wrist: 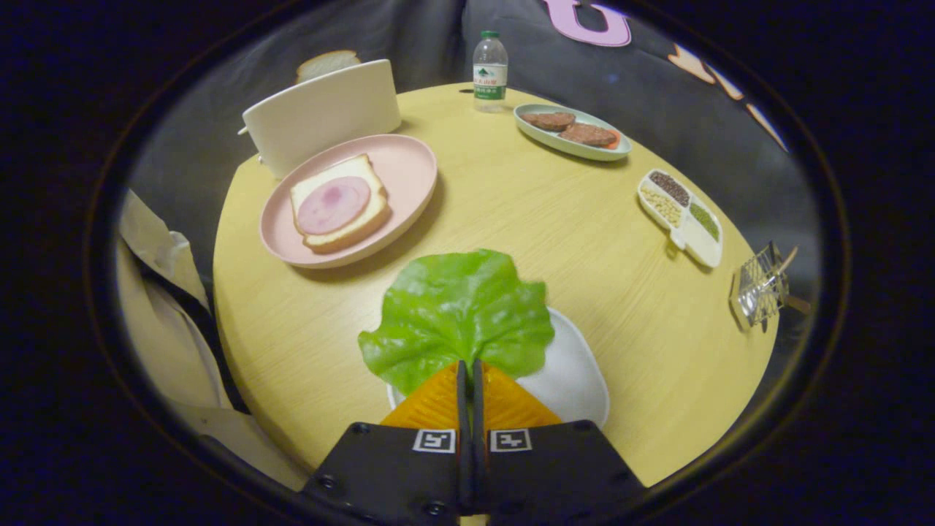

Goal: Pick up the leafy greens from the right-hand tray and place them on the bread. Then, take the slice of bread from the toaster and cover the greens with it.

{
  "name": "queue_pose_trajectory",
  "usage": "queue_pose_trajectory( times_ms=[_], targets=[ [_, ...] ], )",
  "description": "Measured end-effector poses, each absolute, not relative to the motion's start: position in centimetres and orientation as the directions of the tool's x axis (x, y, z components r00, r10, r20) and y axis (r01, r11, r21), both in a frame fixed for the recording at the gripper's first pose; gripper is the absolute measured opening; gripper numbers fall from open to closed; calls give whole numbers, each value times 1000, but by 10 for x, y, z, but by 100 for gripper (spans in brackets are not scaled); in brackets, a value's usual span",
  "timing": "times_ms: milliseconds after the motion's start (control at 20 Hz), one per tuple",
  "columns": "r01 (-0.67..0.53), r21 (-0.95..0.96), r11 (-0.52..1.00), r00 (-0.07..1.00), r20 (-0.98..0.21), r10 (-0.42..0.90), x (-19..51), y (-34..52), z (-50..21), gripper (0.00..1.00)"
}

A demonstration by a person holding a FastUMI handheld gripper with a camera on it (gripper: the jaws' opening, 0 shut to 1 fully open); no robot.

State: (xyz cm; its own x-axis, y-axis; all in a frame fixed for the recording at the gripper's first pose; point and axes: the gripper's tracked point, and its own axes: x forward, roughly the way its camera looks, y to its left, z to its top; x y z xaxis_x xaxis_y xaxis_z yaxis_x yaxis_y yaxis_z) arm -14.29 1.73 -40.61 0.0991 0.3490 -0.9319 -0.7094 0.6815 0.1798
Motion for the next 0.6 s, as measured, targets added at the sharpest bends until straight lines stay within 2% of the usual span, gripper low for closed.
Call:
queue_pose_trajectory(
  times_ms=[600],
  targets=[
    [-679, 129, 722, 244, -889, 388, -109, 17, -358, 3]
  ],
)
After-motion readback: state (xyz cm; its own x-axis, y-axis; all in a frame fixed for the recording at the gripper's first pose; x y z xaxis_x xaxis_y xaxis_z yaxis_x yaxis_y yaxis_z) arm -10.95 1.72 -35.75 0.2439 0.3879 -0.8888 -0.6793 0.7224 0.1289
